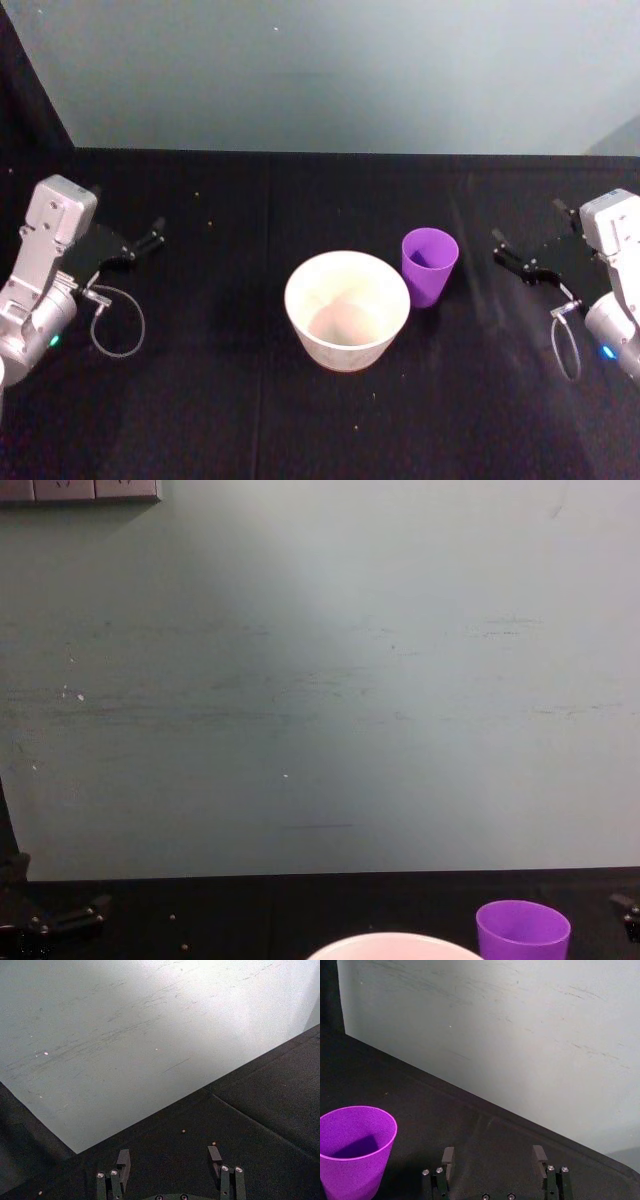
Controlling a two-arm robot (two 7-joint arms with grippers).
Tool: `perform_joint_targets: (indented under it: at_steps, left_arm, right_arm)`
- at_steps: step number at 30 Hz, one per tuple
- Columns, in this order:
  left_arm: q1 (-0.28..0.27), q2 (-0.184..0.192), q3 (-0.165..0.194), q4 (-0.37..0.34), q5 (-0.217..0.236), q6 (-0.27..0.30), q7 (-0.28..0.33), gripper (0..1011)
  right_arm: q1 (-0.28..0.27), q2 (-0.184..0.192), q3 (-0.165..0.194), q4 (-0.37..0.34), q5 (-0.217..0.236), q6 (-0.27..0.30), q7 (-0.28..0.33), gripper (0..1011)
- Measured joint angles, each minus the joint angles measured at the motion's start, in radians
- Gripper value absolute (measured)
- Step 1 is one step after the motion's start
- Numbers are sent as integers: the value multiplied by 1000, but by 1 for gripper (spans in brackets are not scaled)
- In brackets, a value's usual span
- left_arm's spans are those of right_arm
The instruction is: Pick up the cup and pour the mung beans from the cup into the bowl.
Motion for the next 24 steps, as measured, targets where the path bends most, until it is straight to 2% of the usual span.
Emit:
perform_joint_targets:
  at_steps: [24]
  left_arm:
    - [0, 0, 0, 0, 0, 0, 0, 1011]
  right_arm:
    - [0, 0, 0, 0, 0, 0, 0, 1003]
